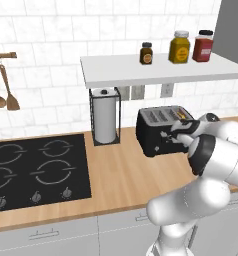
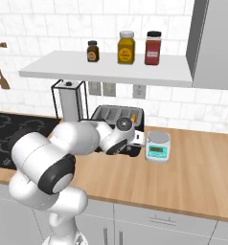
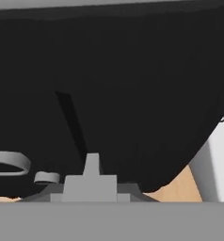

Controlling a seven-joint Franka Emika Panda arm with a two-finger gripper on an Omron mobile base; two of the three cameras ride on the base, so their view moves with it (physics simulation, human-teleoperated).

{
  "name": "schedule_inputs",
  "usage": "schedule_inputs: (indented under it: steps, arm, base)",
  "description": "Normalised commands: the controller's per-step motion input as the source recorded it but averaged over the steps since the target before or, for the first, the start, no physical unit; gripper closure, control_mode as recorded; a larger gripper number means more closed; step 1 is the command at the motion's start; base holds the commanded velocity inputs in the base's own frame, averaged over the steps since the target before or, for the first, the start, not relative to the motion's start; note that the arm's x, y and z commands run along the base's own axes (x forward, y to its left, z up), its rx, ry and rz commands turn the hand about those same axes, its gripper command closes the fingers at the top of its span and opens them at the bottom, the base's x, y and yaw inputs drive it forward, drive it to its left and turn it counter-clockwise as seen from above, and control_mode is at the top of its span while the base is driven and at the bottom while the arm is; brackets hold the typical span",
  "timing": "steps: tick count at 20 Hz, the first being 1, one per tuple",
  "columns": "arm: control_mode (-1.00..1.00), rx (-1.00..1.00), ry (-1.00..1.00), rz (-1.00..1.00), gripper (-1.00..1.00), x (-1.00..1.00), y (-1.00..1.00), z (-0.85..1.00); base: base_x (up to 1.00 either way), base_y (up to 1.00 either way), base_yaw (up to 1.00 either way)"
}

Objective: Start the toaster. Once the lever pops up, take the bread to the plate on the dining counter.

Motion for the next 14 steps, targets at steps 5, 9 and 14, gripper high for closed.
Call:
schedule_inputs:
  steps: [5,9,14]
  arm:
    - [-1.00,-0.09,0.03,0.00,1.00,0.00,0.00,-0.22]
    - [-1.00,-0.09,0.01,0.00,1.00,-0.08,0.00,-0.20]
    - [-1.00,0.00,-0.14,0.00,1.00,-0.50,0.00,0.10]
  base:
    - [0.00,0.00,0.00]
    - [0.00,0.00,0.00]
    - [0.00,0.00,0.00]
